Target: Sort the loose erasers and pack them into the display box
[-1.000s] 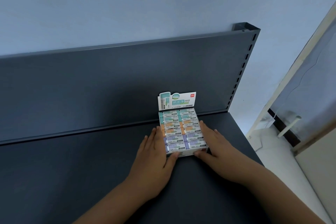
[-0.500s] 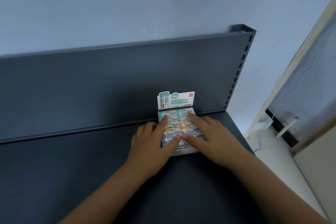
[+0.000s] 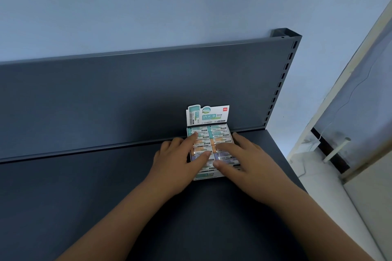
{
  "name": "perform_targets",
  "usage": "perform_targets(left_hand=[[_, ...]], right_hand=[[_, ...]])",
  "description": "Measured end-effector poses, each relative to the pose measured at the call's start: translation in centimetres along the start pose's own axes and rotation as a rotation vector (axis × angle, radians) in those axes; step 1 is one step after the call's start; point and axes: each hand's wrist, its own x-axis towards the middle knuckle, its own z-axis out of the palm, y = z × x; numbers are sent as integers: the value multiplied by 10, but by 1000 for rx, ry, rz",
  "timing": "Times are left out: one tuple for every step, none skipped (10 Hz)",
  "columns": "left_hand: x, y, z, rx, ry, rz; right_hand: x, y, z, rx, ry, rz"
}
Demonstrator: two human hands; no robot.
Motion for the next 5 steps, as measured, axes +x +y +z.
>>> perform_targets(left_hand=[[0,-1,0,48,-34,19],[-2,-2,3,40,-22,6],[-8,-1,5,-47,-1,38],[-23,0,1,-166,-13,90],[-32,-3,7,-73,-142,-20]], right_hand=[[-4,1,4,37,20,-6],[-7,-1,6,11,25,3],[-11,-3,10,-2,23,-11],[-20,4,9,27,-10,38],[-35,9,14,34,283,-32]])
